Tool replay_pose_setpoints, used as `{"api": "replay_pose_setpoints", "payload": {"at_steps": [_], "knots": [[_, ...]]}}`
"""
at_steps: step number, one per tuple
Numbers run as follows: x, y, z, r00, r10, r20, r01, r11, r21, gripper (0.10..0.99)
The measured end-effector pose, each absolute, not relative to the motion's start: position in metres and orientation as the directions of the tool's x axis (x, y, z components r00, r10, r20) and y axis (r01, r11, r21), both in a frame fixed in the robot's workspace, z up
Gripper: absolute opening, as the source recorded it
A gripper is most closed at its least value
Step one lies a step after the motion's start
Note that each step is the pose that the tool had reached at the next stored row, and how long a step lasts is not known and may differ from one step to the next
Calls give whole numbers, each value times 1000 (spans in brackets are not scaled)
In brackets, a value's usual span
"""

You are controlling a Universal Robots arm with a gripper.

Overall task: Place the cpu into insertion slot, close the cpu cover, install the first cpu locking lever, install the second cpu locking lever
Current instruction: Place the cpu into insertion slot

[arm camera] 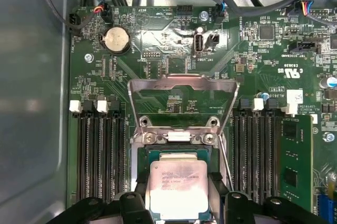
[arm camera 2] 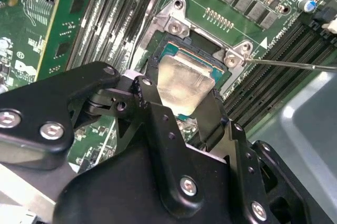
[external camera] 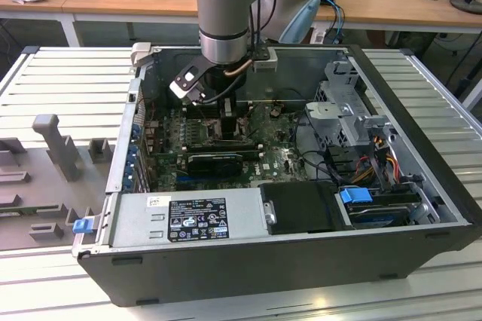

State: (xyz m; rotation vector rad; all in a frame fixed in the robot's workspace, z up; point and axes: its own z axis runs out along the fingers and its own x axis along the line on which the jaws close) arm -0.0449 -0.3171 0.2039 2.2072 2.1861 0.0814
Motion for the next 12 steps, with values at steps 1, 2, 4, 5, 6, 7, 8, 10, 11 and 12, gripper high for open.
{"api": "replay_pose_setpoints", "payload": {"at_steps": [1, 2, 4, 5, 6, 7, 8, 10, 11, 12], "knots": [[-45, -317, 203, 16, 1000, 13, 998, -16, 61, 529], [-45, -317, 203, 17, 1000, 13, 998, -18, 61, 529], [-45, -317, 202, 18, 1000, 13, 998, -18, 60, 529], [-44, -317, 202, 18, 1000, 13, 998, -18, 60, 529], [-44, -317, 202, 18, 1000, 13, 998, -18, 60, 529], [-44, -317, 202, 18, 1000, 13, 998, -18, 60, 529], [-44, -317, 202, 18, 1000, 13, 998, -18, 60, 541], [-44, -317, 202, 18, 1000, 13, 998, -18, 60, 604], [-44, -317, 203, 18, 1000, 13, 998, -18, 60, 604], [-44, -317, 207, 18, 1000, 13, 998, -18, 60, 604]]}}
